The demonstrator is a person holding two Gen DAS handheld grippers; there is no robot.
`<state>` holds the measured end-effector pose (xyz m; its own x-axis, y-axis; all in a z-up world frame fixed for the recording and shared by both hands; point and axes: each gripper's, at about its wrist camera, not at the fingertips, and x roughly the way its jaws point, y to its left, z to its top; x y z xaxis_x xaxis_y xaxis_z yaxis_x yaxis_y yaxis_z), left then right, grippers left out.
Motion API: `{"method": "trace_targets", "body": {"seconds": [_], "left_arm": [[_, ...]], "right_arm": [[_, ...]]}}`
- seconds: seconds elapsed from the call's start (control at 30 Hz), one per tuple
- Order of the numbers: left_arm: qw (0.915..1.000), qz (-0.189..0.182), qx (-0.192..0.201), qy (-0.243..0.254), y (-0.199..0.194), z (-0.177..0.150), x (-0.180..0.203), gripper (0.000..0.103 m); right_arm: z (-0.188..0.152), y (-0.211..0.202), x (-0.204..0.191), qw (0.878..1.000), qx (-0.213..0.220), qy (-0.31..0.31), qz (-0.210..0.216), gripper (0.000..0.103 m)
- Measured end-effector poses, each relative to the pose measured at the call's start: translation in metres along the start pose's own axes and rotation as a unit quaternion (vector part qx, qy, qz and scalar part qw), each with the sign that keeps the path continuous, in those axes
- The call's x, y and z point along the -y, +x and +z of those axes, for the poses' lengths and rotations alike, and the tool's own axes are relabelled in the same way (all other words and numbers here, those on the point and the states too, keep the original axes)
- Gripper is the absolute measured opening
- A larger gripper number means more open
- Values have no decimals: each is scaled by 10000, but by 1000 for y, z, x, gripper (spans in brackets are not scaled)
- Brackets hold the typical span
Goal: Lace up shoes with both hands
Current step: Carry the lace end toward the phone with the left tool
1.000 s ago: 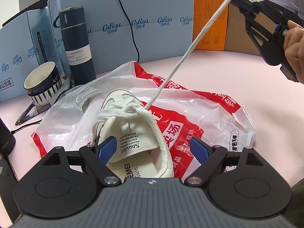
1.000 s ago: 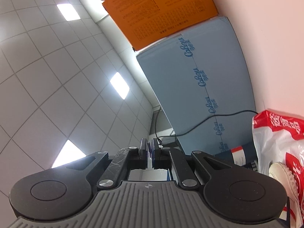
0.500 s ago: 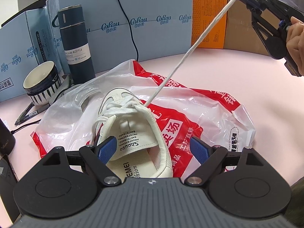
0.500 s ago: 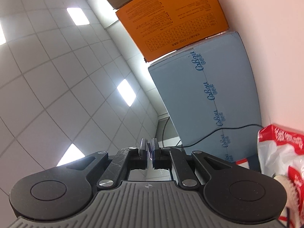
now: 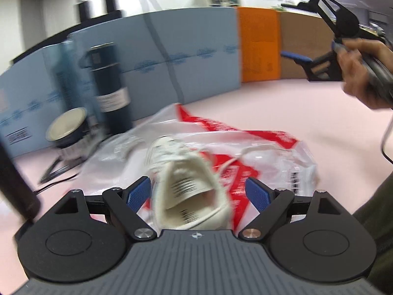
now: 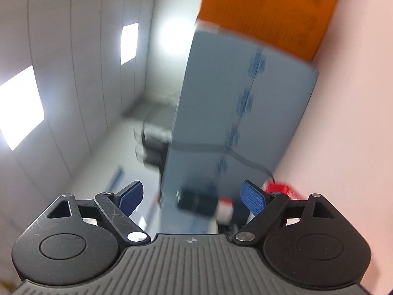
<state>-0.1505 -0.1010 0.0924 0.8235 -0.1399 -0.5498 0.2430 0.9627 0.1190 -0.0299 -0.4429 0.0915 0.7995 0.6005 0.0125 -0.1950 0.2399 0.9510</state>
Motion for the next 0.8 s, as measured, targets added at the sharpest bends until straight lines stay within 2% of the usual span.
{"method": "trace_targets", "body": {"seconds": [0.07, 0.17, 0.23, 0.33, 0.43, 0.53, 0.67, 0.8], "left_arm": [[9991, 321, 37, -278, -10, -7, -13, 83], [9928, 734, 50, -945, -24, -22, -36, 83], [9832, 1061, 11, -1487, -32, -37, -51, 83], [9593, 1542, -103, -2364, -40, -59, -76, 83], [9284, 1806, -311, -3232, -42, -79, -99, 82], [9070, 2016, -507, -3663, -38, -89, -107, 81], [8926, 2240, -706, -3848, -25, -98, -111, 81], [8863, 2415, -836, -3862, -3, -100, -115, 82]], "right_arm": [[-19, 20, -4, 9986, -501, -145, 84, 86], [-50, 48, -1, 9913, -1300, 43, 214, 86], [-71, 64, 0, 9834, -1794, 110, 253, 86], [-91, 80, -4, 9723, -2319, 31, 300, 86], [-102, 87, -8, 9661, -2566, -10, 297, 86], [-105, 84, -5, 9639, -2650, 50, 256, 86], [-103, 80, -2, 9647, -2622, 109, 217, 88], [-104, 80, 2, 9638, -2656, 137, 161, 88]]}}
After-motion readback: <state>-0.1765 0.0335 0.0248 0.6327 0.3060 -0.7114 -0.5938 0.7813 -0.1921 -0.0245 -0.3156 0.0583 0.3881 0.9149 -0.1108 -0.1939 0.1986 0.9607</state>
